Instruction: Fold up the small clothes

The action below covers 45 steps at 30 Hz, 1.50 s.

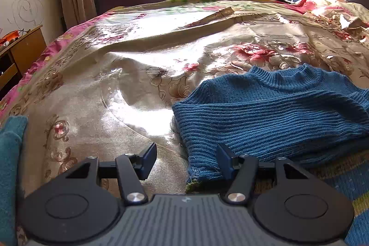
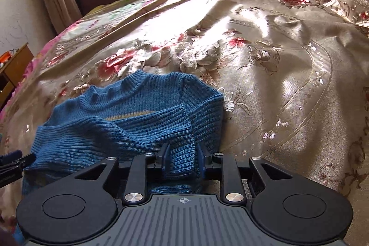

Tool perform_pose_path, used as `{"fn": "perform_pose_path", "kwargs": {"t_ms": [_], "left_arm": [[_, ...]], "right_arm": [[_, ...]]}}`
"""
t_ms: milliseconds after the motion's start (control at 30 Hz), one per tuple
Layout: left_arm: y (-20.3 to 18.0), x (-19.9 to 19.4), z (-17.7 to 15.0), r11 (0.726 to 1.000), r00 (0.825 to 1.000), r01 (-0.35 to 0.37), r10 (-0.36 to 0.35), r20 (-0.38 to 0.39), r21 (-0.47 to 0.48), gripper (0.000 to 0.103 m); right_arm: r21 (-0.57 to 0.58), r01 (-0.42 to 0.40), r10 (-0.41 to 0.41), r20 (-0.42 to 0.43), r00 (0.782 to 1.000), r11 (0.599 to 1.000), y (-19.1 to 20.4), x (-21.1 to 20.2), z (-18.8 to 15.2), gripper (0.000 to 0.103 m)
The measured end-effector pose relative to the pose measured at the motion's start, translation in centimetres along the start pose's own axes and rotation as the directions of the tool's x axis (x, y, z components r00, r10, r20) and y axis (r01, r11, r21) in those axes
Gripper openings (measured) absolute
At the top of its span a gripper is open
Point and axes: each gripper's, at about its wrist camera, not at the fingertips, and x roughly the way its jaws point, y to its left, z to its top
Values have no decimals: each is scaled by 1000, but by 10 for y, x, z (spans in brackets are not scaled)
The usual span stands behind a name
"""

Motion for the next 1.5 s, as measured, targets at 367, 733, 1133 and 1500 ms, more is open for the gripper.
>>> {"fn": "perform_pose_path", "kwargs": {"t_ms": [367, 733, 1133, 1500], "left_arm": [[4, -5, -2, 1000, 1000, -2, 2, 8, 6, 62], [8, -19, -6, 1000, 1000, -3, 3, -10, -4, 62], [27, -134, -83, 987, 980, 159, -156, -125, 14, 62], [27, -162, -134, 979, 947, 193, -203, -247, -63, 62]], "right_arm": [[63, -23, 23, -1, 1000, 998, -12, -14, 1, 1], [89, -21, 23, -21, 999, 996, -15, -20, -5, 10], [38, -177, 181, -185, 966, 983, -10, -132, -101, 18], [80, -175, 190, -254, 948, 981, -28, -157, -156, 26]]}}
